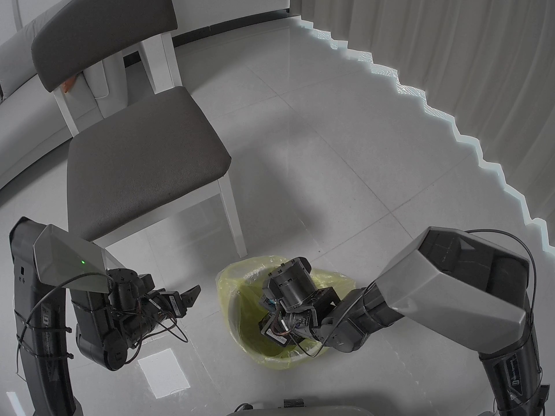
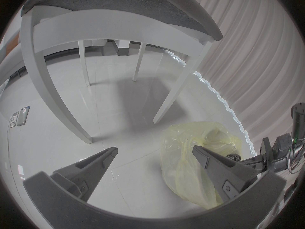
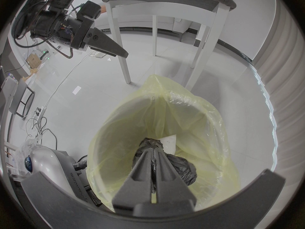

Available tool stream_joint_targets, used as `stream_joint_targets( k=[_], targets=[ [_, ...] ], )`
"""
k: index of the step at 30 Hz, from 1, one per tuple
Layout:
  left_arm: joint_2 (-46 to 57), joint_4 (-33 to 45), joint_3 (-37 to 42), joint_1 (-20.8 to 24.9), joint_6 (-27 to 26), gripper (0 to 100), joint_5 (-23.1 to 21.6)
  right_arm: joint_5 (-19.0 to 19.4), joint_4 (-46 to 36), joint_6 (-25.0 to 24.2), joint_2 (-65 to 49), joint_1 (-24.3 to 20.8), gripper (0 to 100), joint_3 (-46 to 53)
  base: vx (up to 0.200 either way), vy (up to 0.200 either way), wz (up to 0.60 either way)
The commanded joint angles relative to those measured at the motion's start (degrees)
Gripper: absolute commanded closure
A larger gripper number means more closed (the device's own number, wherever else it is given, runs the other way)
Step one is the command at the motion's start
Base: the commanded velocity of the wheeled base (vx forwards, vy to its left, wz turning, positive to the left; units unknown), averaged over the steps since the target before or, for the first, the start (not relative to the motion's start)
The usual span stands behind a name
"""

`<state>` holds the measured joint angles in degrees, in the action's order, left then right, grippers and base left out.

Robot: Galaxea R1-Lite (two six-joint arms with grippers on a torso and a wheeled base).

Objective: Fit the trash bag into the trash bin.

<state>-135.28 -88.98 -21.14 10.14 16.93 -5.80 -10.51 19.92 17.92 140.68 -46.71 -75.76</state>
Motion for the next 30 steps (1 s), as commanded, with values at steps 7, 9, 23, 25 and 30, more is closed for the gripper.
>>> stream_joint_targets(
  k=[7, 9, 23, 25, 30],
  targets=[
    [-0.25, -1.02, 0.22, -0.12, 0.03, 0, 0.00, -0.57, -0.23, 0.36, 2.32, 0.40, 100, -1.93, 0.000, 0.000, 0.00],
    [-0.16, -1.02, 0.22, 0.05, 0.03, 0, 0.09, -0.65, -0.23, 0.36, 2.41, 0.48, 100, -2.02, 0.000, 0.000, 0.00],
    [0.10, -1.02, -1.45, 2.16, 0.56, 0, 1.14, -0.57, 0.30, -0.61, -2.52, 2.94, 0, 0.27, 0.000, 0.000, 0.00],
    [0.10, -1.02, -2.24, 3.04, 1.79, 0, 1.14, -0.57, 0.30, -1.22, -4.27, 4.61, 0, 1.76, 0.000, 0.000, 0.00],
    [-1.83, -1.02, -6.02, 4.36, 2.40, 0, 0.97, -0.57, 0.30, -1.22, -7.53, 9.80, 0, 5.54, 0.000, 0.000, 0.00]
  ],
)
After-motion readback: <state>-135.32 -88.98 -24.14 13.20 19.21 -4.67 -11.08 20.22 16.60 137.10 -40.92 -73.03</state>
